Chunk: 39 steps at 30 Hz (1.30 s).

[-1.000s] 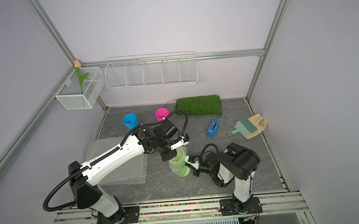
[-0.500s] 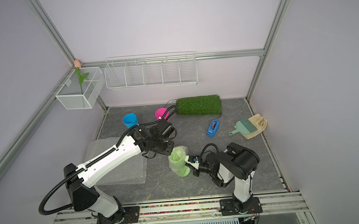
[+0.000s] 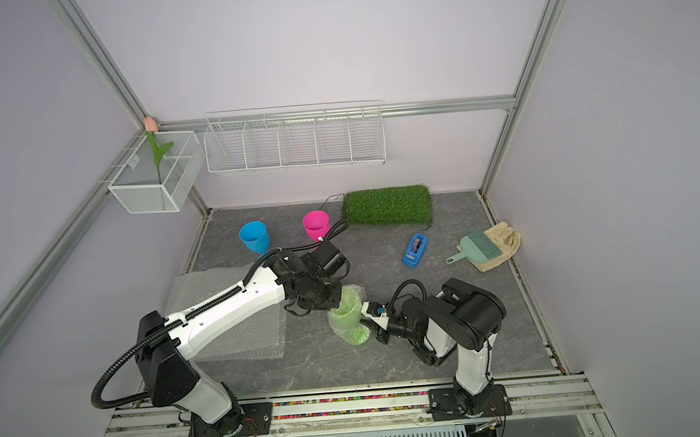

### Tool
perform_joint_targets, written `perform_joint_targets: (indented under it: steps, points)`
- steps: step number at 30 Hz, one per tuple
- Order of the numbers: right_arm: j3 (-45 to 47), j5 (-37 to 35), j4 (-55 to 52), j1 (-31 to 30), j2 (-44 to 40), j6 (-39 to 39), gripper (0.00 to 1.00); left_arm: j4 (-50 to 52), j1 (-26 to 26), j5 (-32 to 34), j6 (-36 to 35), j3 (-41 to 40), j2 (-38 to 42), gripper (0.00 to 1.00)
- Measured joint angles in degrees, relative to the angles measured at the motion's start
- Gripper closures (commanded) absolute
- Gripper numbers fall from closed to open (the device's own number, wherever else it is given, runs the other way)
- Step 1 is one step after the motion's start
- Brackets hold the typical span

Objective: Wrap wine glasses in bubble wrap
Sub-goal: Pick up the bubble wrap from the center of the board.

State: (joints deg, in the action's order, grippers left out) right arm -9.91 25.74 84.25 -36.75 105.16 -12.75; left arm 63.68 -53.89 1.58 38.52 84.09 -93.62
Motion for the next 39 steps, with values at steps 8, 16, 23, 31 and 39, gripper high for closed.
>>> perform_joint_targets:
  steps: [8, 16, 23, 31, 39]
  points:
    - [1.14, -1.27, -2.62, 2.47, -5.14, 4.79, 0.36, 2.23, 4.26, 1.22, -3.34, 0.02, 0.85, 0.99]
    - [-2.34, -1.66, -19.43, 5.38, -22.84, 14.38, 0.46, 3.65, 5.66, 4.37, -6.36, 0.02, 1.22, 0.99]
    - [-20.50, -7.87, -55.52, 4.22, -36.44, 22.77, 0.51, 1.99, 5.66, 5.25, -7.85, 0.00, 1.22, 0.99]
    - [-46.62, -11.52, -94.82, 1.81, -33.14, 35.65, 0.51, -0.22, 5.66, 5.64, -8.68, 0.00, 0.90, 0.99]
    - [-62.14, -13.07, -117.70, -3.56, -24.33, 47.82, 0.50, -2.14, 5.66, 5.46, -8.68, -0.46, 0.39, 0.99]
